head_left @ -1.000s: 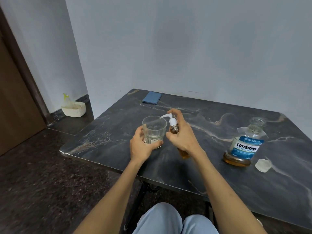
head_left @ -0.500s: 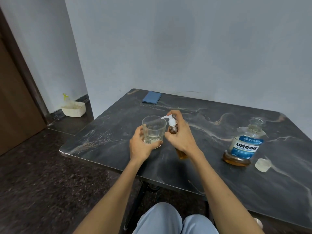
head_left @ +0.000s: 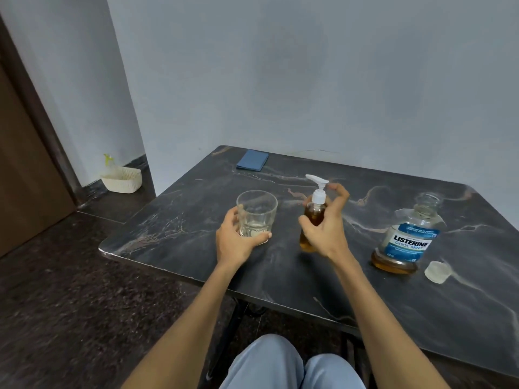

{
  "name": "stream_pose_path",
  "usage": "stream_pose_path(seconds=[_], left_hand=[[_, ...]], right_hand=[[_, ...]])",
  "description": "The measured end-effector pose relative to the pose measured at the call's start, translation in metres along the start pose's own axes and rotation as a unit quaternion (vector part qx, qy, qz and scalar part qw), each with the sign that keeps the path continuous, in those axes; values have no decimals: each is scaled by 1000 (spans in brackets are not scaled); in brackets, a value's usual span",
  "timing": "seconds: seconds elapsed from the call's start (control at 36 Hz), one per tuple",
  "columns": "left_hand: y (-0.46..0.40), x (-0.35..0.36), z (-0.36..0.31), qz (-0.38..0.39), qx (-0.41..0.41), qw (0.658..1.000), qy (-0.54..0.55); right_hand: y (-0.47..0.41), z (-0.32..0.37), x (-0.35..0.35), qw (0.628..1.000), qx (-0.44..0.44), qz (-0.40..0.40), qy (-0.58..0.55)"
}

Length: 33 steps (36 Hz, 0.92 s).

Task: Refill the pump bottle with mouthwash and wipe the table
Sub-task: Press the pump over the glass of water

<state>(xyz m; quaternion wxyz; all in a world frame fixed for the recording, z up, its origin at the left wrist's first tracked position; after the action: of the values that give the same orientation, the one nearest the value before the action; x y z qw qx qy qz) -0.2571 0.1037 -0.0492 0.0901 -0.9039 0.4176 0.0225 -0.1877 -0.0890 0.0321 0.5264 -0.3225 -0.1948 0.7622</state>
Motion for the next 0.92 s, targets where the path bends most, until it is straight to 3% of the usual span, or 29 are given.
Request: stream_pose_path(seconds=[0.19, 0.64, 0.92], left_hand=[[0, 1, -1, 5, 10, 1000, 17], [-3, 0, 3, -2, 13, 1000, 13], [0, -1, -2, -10, 15, 998, -55]], right_hand=[[8, -21, -20, 998, 59, 13, 31], [22, -21, -22, 999, 38, -13, 30], [41, -33, -21, 988, 148, 36, 26]])
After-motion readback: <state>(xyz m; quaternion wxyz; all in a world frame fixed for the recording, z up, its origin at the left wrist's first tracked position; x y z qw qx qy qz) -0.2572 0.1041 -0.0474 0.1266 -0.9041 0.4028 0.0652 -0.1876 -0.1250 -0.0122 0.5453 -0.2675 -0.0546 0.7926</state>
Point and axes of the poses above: each hand's wrist, its own y-axis away from the middle knuckle, its own x-axis out of the palm, z = x × y, the point moved 6 cm from there along -y, towards the middle knuckle, and after that the axes turned 4 degrees about -x, right-handed, at the moved point
